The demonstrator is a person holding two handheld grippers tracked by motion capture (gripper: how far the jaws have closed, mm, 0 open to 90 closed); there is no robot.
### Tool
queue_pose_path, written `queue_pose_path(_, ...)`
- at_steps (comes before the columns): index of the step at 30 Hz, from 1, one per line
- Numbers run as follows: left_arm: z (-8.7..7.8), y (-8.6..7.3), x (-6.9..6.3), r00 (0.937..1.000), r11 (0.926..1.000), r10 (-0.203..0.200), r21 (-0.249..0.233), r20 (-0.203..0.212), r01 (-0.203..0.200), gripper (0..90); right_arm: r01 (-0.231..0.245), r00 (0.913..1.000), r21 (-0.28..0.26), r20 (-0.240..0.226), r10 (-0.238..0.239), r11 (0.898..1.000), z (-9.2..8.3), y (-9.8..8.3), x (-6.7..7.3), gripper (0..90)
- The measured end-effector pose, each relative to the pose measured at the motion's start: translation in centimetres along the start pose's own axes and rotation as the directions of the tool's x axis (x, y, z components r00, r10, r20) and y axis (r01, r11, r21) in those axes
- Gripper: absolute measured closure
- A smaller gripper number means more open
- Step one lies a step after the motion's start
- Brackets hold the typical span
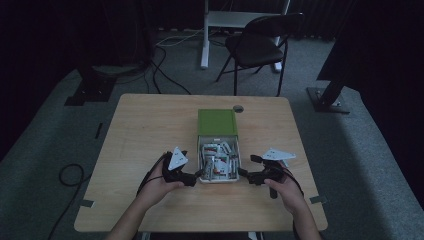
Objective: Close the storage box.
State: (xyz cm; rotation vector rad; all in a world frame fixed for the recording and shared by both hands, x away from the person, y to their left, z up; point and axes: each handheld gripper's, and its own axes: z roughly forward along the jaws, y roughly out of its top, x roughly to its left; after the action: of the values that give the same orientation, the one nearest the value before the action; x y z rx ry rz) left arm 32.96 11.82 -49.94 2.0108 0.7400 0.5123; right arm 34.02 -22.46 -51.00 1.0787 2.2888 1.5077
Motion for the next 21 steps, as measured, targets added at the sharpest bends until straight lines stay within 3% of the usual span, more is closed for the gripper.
queue_pose_path(15,0.4,0.2,0.5,0.9999,1.0,-0.009,0.001,-0.005,0.009,10.1,-0.005,1.0,-0.006,0.009,0.005,1.0,0.5,0.3,-0.2,14.2)
queue_pose_path(21,0.7,0.3,1.1,0.9992,0.9992,-0.039,0.001,-0.003,0.039,10.2,0.003,0.9999,-0.002,0.017,-0.003,1.0,0.8,0.7,-0.4,14.2)
